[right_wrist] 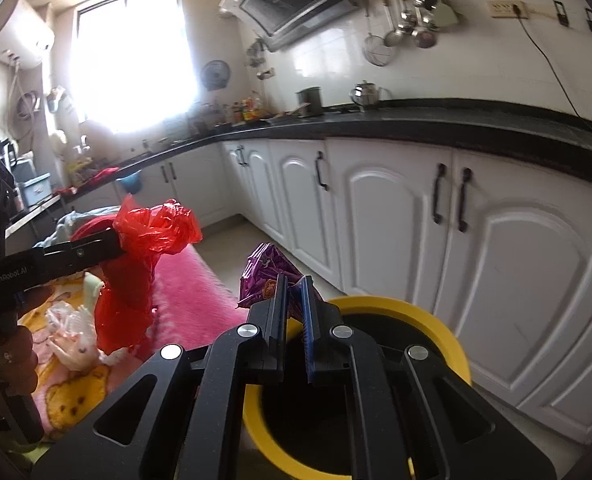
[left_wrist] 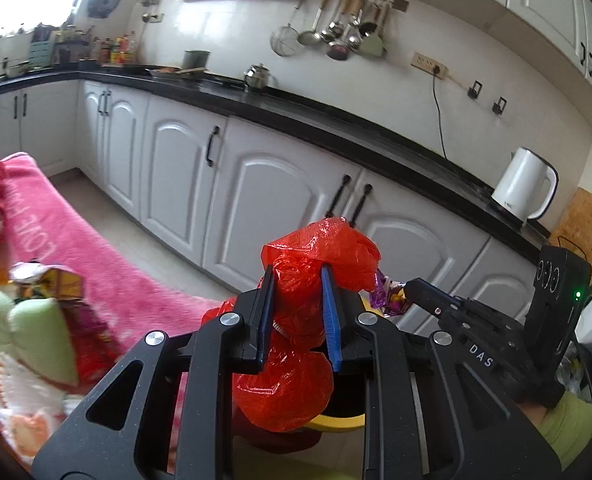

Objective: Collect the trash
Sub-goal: 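Carry the red bag and purple wrapper over the yellow bin with both tools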

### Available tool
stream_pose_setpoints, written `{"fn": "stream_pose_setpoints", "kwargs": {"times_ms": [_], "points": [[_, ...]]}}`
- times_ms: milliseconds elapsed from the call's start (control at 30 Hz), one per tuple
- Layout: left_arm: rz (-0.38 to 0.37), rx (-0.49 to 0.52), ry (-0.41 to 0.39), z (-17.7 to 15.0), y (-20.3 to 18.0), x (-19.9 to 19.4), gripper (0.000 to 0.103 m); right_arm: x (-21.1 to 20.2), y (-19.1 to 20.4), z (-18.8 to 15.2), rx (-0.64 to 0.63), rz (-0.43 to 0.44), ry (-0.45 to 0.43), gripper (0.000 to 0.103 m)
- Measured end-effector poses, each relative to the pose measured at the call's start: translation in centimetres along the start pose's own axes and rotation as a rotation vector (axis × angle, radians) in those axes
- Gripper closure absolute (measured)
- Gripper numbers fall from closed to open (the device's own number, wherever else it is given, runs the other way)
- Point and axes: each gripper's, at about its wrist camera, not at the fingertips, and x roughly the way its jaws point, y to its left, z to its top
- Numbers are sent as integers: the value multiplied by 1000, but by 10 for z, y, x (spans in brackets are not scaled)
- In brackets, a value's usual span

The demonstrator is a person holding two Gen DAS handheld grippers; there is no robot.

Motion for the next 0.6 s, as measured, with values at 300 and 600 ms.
{"fn": "stream_pose_setpoints", "kwargs": {"times_ms": [300, 600], "points": [[-49, 31, 52, -8, -26, 45, 88, 6, -37, -26, 72, -79, 43, 96], [-81, -9, 143, -21, -27, 91, 87, 20, -61, -53, 152, -114, 123, 96]]}}
